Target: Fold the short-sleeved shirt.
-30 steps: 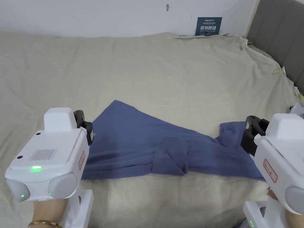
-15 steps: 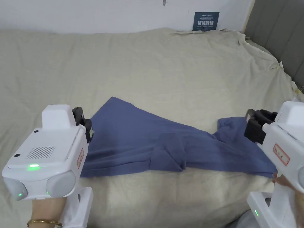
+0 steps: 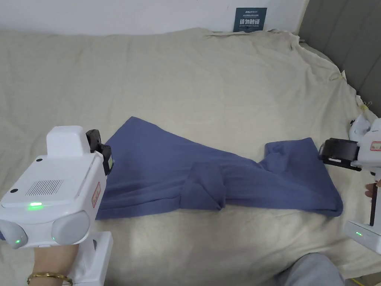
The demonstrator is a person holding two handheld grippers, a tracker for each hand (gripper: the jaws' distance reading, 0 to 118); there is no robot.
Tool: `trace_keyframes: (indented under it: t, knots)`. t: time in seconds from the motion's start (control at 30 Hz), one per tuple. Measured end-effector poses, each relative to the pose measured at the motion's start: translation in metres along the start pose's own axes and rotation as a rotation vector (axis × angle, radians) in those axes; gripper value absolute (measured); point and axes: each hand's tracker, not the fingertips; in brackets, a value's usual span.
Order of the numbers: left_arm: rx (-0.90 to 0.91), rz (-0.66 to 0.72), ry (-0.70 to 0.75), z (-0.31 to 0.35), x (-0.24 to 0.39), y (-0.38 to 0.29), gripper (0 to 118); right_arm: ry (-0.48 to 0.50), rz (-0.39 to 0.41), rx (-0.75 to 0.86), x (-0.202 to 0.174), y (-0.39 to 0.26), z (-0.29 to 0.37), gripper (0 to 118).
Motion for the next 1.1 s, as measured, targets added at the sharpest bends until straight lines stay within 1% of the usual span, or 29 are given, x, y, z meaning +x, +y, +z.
trace_keyframes:
  t: [0.07,0.13,0.2,0.3,0.43,0.5,0.57,0.63,0.7,0.73,0.83,0.87,1.0,1.1]
  knots:
    - [-0.002,-0.002,-0.003,0.001,0.004,0.001,0,-0.005,-0.046,-0.099,0.012,-0.005,-0.017,108]
    - [-0.007,-0.003,-0.008,0.001,0.007,0.001,0,-0.016,-0.079,-0.155,0.02,-0.013,-0.03,106]
    - [-0.01,-0.006,-0.011,0.001,0.01,0.002,0,-0.036,-0.096,-0.173,0.022,-0.022,-0.038,101]
    - [-0.014,-0.009,-0.014,0.002,0.012,0.002,0,-0.04,-0.116,-0.212,0.025,-0.031,-0.05,92]
    - [-0.018,-0.004,-0.014,0.003,0.014,0.003,0,-0.026,-0.157,-0.24,0.027,-0.041,-0.058,63]
    - [-0.021,-0.004,-0.014,0.003,0.015,0.004,0,-0.035,-0.159,-0.246,0.027,-0.044,-0.063,53]
    - [-0.024,-0.006,-0.014,0.003,0.015,0.004,0,-0.05,-0.159,-0.242,0.026,-0.046,-0.066,32]
    - [-0.025,-0.007,-0.016,0.005,0.016,0.005,0,-0.063,-0.176,-0.223,0.027,-0.046,-0.068,6]
    - [-0.026,-0.006,-0.016,0.004,0.015,0.005,0,-0.073,-0.186,-0.216,0.027,-0.047,-0.07,3]
    - [-0.028,-0.004,-0.017,0.004,0.015,0.005,0,-0.075,-0.181,-0.216,0.028,-0.046,-0.072,0]
    - [-0.031,-0.003,-0.016,0.004,0.015,0.004,0,-0.105,-0.121,-0.205,0.025,-0.048,-0.073,0]
    - [-0.033,-0.004,-0.016,0.004,0.015,0.004,0,-0.107,-0.116,-0.201,0.025,-0.048,-0.072,0]
    - [-0.039,-0.001,-0.017,0.003,0.015,0.005,0,-0.084,-0.145,-0.18,0.03,-0.046,-0.066,0]
    - [-0.038,0.007,-0.02,0.001,0.013,0.005,0,-0.081,-0.133,-0.158,0.032,-0.039,-0.06,0]
